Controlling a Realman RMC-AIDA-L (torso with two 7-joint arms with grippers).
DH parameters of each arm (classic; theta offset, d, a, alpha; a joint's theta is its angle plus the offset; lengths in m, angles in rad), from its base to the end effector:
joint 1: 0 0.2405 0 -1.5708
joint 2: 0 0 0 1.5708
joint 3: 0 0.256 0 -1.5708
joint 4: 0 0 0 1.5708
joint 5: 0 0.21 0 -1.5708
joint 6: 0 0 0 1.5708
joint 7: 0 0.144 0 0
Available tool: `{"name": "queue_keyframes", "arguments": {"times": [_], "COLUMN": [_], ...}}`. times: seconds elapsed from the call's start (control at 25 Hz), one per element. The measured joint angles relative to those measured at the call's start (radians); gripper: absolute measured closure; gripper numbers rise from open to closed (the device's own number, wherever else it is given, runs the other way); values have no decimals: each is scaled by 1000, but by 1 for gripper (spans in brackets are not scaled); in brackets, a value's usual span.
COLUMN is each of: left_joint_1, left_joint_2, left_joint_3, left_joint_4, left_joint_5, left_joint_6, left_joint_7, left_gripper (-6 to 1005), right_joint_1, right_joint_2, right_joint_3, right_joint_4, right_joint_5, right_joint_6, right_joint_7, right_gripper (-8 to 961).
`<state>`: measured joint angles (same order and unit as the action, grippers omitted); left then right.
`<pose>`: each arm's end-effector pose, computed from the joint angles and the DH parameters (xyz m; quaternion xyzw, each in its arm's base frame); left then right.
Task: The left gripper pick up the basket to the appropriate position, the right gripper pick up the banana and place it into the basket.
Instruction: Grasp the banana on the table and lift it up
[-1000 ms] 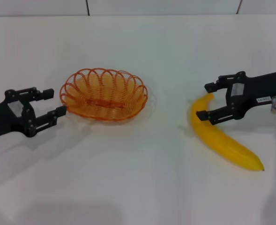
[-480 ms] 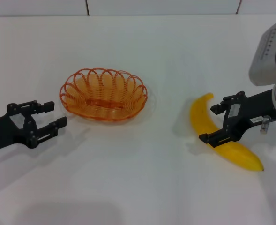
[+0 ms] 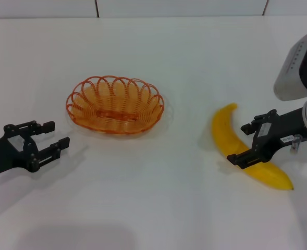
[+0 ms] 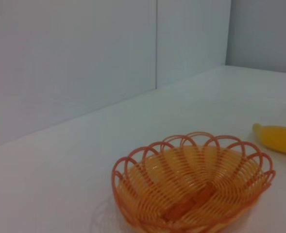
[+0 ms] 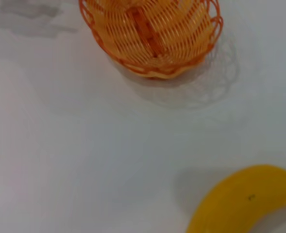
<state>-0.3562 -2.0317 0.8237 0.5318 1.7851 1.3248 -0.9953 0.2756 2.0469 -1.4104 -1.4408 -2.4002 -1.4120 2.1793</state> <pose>-0.3335 0.3003 -0.0036 -0.9320 -0.1708 -0.1831 0.2620 0.2447 0.3080 0.0083 -0.9473 0.2466 -0.1165 0.1678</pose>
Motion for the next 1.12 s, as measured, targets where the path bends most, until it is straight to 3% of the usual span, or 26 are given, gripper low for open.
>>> {"name": "queue_keyframes", "arguments": {"times": [0.76, 1.12], "left_joint_1": [-3, -1], "left_joint_2": [-1, -1], "left_joint_3": [0, 0], "left_joint_4": [-2, -1], "left_joint_5": [-1, -1], "left_joint_6": [1, 1], "left_joint_7": [12, 13], "left_gripper": [456, 456], "right_joint_1": [42, 44], "right_joint_2": [-3, -5], "right_joint_3": [0, 15], "right_joint_4": [104, 94], "right_joint_5": [-39, -36], "right_joint_6": [31, 24], "right_joint_7": [11, 8], "right_gripper": [76, 211]}}
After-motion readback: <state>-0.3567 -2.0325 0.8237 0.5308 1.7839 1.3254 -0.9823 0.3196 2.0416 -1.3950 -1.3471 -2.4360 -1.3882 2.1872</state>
